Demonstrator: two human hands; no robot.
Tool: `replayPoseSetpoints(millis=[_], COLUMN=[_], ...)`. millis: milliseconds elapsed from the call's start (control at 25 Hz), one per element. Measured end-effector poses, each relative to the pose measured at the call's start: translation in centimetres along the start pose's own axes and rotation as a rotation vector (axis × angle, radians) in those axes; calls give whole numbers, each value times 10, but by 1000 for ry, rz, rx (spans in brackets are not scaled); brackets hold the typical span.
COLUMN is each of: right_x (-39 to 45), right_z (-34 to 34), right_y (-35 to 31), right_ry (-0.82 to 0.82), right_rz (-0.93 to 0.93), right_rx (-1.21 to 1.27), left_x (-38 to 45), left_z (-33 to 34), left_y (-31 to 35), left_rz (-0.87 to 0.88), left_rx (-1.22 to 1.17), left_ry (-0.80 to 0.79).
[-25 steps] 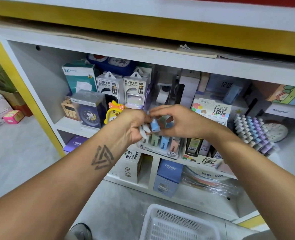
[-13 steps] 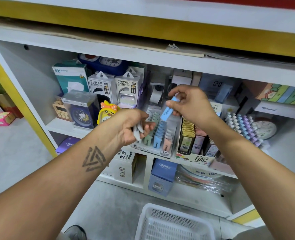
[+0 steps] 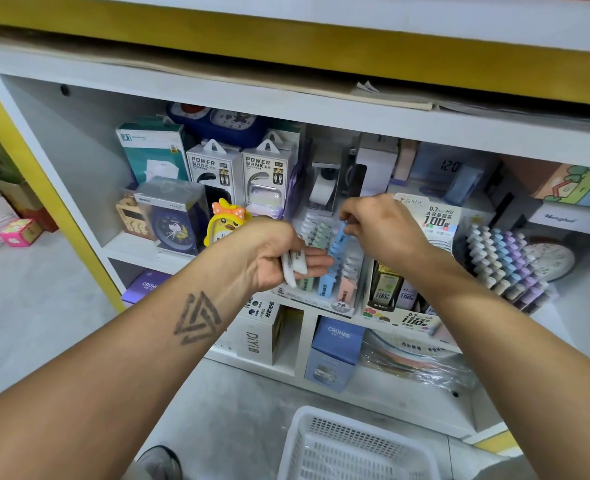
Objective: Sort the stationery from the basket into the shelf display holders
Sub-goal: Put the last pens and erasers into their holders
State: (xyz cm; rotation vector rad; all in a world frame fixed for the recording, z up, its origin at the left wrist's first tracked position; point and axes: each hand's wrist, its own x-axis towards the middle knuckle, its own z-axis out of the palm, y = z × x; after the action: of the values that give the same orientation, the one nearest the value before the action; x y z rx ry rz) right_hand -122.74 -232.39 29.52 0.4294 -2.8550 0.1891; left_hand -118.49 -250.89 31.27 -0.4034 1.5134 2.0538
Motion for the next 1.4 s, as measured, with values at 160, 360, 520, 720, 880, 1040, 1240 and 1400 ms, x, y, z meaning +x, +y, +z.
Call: replayPoseSetpoints(millis=[160,360,520,720,880,1040,1240,1400], right_x=[2,0,3,-2,1,-8,-19,-24], right_z=[8,8,9,15,-3,-30,-43,-48], right_y=[-6,-8,-9,-12,-22,-32,-12,-1], right_ry=[-51,-72,-109,-231,-113,-175,-128,-59], right_rz=[-12,-13,23,-33,80,221,282,236], right_rx=[-33,-50,-95,-166,253,962,1175,1171], left_x=[1,1,2,1,-2,-6,-8,-11], left_z=[-5,-5,-6,-6,-3,4,5,9], left_y=[-1,2,2,0,0,-1,1,-3], left_rz=[29,53,72,105,183,256,210,66], left_rx=[37,5,37,53,31,49,28,25], left_ry=[12,40,59,18,10,16,-9,-78])
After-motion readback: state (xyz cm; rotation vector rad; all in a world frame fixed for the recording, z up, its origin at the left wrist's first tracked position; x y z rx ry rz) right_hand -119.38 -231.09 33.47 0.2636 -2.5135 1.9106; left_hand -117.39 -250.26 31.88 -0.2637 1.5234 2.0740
